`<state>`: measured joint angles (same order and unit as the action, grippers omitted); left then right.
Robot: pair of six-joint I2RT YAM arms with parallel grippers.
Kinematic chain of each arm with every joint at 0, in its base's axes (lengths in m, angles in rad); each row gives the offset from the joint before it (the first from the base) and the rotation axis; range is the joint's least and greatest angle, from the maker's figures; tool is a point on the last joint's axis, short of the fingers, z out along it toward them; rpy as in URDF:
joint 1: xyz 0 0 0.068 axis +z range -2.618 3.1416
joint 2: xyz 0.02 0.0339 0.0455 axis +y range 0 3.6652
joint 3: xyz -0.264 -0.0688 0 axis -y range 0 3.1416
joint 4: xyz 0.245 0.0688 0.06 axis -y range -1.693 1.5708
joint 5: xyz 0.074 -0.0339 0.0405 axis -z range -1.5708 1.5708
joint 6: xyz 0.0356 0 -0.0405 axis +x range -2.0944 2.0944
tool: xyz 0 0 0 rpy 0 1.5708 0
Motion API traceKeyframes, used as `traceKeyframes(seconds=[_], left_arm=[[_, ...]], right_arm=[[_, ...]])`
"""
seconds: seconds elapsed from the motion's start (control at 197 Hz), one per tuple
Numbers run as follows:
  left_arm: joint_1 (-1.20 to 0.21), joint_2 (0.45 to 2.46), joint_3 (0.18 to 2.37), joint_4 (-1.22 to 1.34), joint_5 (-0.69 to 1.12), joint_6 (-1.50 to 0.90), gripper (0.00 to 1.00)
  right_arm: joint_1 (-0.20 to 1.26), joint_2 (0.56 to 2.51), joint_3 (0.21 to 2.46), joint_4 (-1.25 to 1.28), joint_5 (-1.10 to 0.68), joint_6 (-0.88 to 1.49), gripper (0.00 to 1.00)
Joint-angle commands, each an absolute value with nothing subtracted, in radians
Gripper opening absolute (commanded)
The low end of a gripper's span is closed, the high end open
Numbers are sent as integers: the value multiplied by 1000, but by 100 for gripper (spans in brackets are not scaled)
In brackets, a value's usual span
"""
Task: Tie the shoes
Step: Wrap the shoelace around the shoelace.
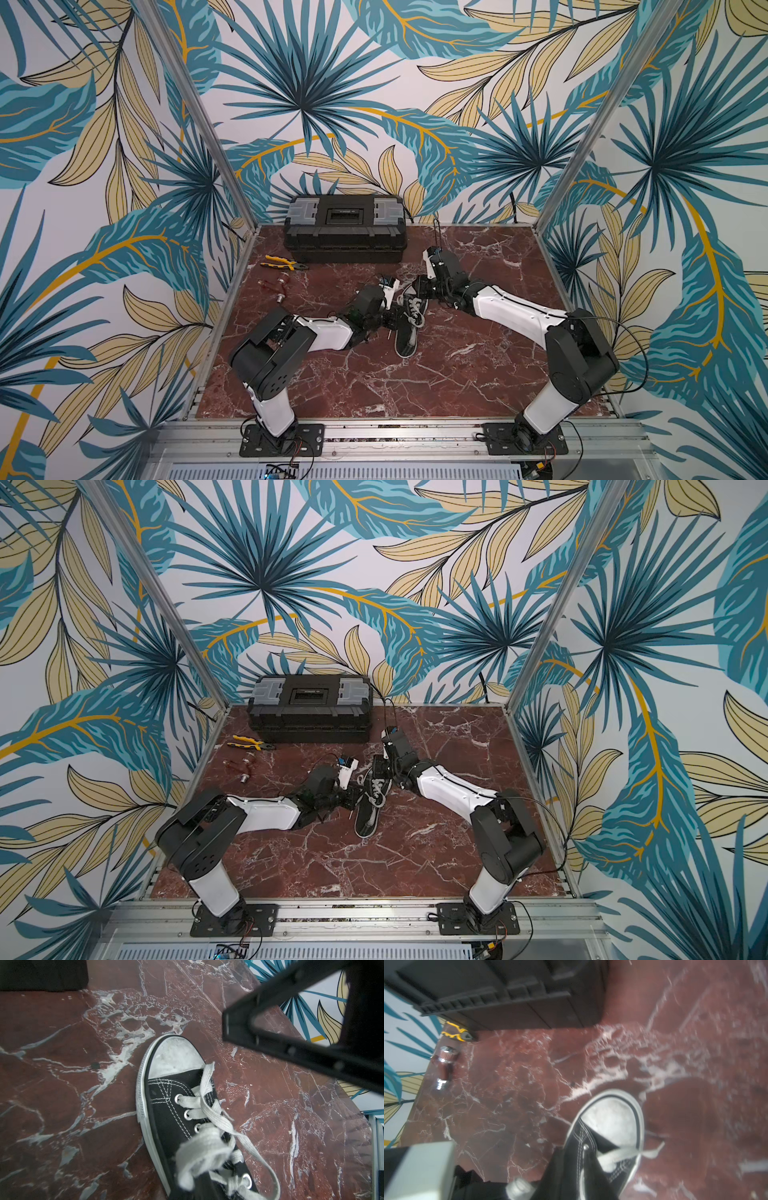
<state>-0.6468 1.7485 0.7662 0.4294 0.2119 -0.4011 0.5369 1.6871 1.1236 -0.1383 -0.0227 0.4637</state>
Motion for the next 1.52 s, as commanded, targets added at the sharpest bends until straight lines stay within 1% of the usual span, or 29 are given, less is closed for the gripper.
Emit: traceKeyframes(seconds=[0.0,0.066,0.162,0.416,0.471,0.634,0.821,0.918,1.029,1.267,1.511], left_arm=[[-644,1743,759,435,198,-396,0],[-644,1738,761,428,196,-393,0],[-644,1733,760,422,196,-390,0],[-644,1735,765,414,198,-385,0],[-644,1736,768,411,201,-383,0],[-644,1739,772,403,204,-377,0],[-644,1740,773,401,205,-377,0],[-644,1740,773,399,206,-376,0],[-644,1740,772,396,205,-372,0],[-644,1740,772,394,207,-371,0],[-644,1736,776,387,206,-364,0]], right_arm=[[549,1720,1119,-244,-29,462,33],[555,1729,1120,-250,-36,454,38],[557,1747,1125,-257,-51,446,42],[561,1784,1156,-277,-60,426,42],[563,1792,1162,-280,-62,422,40],[569,1808,1176,-293,-64,415,31],[570,1803,1184,-297,-66,413,13],[571,1789,1183,-300,-58,413,7],[570,1765,1177,-304,-36,413,5],[570,1721,1178,-310,6,421,5],[571,1725,1182,-321,31,432,10]])
